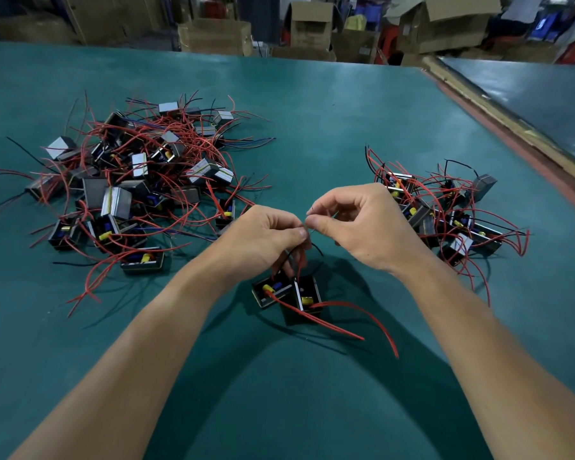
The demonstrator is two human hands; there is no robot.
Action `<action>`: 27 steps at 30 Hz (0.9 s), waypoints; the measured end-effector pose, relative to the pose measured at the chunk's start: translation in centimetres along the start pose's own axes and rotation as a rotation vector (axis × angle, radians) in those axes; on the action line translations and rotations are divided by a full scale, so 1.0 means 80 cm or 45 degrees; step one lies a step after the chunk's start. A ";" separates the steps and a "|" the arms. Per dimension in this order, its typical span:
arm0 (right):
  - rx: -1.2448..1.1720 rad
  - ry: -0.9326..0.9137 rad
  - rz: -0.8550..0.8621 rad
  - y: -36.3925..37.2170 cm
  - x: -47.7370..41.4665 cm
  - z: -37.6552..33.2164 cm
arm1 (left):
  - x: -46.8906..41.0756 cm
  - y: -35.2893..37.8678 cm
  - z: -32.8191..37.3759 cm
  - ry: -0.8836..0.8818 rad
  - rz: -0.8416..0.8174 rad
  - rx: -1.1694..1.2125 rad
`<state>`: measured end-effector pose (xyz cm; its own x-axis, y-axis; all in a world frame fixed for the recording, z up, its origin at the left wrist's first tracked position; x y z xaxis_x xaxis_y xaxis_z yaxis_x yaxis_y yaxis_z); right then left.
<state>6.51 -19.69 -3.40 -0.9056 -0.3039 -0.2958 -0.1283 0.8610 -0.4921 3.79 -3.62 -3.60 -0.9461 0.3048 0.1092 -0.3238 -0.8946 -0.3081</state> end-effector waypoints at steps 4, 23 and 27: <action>-0.034 0.012 -0.063 0.001 0.001 -0.002 | -0.001 -0.001 -0.002 0.008 0.003 -0.020; -0.037 0.045 -0.099 0.003 0.001 0.001 | 0.000 -0.004 -0.003 0.063 0.094 -0.025; -0.034 0.044 -0.075 0.003 0.000 0.000 | -0.002 -0.006 -0.003 0.048 0.138 -0.053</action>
<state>6.50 -19.47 -3.49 -0.9097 -0.3401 -0.2381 -0.1919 0.8530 -0.4853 4.12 -3.14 -3.70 -0.9749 0.2196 0.0373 -0.2184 -0.9089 -0.3552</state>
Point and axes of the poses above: each hand's wrist, its own x-axis away from the middle knuckle, its own y-axis out of the palm, z = x × y, the point moved 3 cm from there along -x, towards the middle knuckle, and after that the axes turned 1 degree about -z, right-handed, at the moved point
